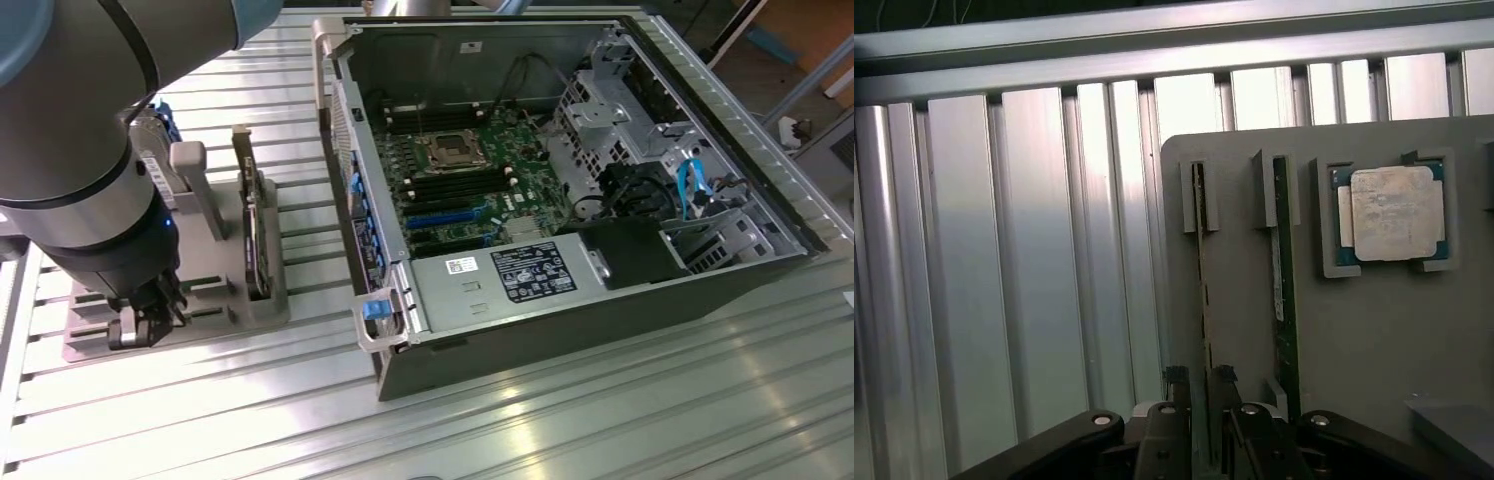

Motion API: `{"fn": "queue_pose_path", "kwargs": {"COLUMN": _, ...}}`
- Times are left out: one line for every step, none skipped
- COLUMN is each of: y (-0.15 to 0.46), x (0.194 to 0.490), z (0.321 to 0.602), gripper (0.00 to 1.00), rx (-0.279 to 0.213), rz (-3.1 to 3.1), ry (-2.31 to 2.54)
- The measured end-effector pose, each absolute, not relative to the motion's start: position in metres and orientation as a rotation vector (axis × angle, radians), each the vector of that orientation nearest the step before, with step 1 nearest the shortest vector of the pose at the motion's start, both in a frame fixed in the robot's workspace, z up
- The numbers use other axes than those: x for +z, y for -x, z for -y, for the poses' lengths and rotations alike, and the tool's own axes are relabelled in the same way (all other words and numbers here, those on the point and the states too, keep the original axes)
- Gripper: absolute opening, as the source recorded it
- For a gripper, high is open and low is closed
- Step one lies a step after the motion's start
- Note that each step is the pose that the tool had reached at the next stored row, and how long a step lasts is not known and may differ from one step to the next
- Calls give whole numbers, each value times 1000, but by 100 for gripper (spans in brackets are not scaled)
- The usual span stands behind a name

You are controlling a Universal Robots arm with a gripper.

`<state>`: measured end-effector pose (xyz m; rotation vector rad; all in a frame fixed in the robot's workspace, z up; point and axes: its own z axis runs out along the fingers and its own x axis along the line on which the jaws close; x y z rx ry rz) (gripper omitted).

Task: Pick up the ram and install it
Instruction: 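Pick up the ram and move it above insertion slot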

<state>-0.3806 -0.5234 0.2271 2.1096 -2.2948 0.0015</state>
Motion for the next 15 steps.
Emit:
{"fn": "queue_pose_path", "kwargs": {"y": 381, "x": 227, "z": 522, "gripper": 23, "rx": 2, "rz": 2295, "ry": -2110}}
{"fn": "queue_pose_path", "kwargs": {"y": 381, "x": 227, "z": 522, "gripper": 23, "rx": 2, "rz": 2295, "ry": -2109}}
{"fn": "queue_pose_path", "kwargs": {"y": 381, "x": 227, "z": 521, "gripper": 23, "rx": 2, "rz": 2295, "ry": -2109}}
{"fn": "queue_pose_path", "kwargs": {"y": 381, "x": 227, "z": 521, "gripper": 23, "rx": 2, "rz": 2294, "ry": -2110}}
{"fn": "queue_pose_path", "kwargs": {"y": 381, "x": 227, "z": 521, "gripper": 23, "rx": 2, "rz": 2294, "ry": -2109}}
{"fn": "queue_pose_path", "kwargs": {"y": 381, "x": 227, "z": 521, "gripper": 23, "rx": 2, "rz": 2294, "ry": -2109}}
{"fn": "queue_pose_path", "kwargs": {"y": 382, "x": 226, "z": 521, "gripper": 23, "rx": 2, "rz": 2295, "ry": -2109}}
{"fn": "queue_pose_path", "kwargs": {"y": 382, "x": 225, "z": 521, "gripper": 23, "rx": 2, "rz": 2295, "ry": -2109}}
{"fn": "queue_pose_path", "kwargs": {"y": 383, "x": 224, "z": 521, "gripper": 23, "rx": 2, "rz": 2295, "ry": -2109}}
{"fn": "queue_pose_path", "kwargs": {"y": 383, "x": 224, "z": 521, "gripper": 23, "rx": 2, "rz": 2295, "ry": -2109}}
{"fn": "queue_pose_path", "kwargs": {"y": 384, "x": 223, "z": 521, "gripper": 23, "rx": 2, "rz": 2294, "ry": -2109}}
{"fn": "queue_pose_path", "kwargs": {"y": 384, "x": 223, "z": 521, "gripper": 23, "rx": 2, "rz": 2294, "ry": -2109}}
{"fn": "queue_pose_path", "kwargs": {"y": 384, "x": 222, "z": 521, "gripper": 23, "rx": 2, "rz": 2294, "ry": -2109}}
{"fn": "queue_pose_path", "kwargs": {"y": 384, "x": 222, "z": 521, "gripper": 23, "rx": 2, "rz": 2294, "ry": -2109}}
{"fn": "queue_pose_path", "kwargs": {"y": 384, "x": 222, "z": 521, "gripper": 23, "rx": 2, "rz": 2294, "ry": -2109}}
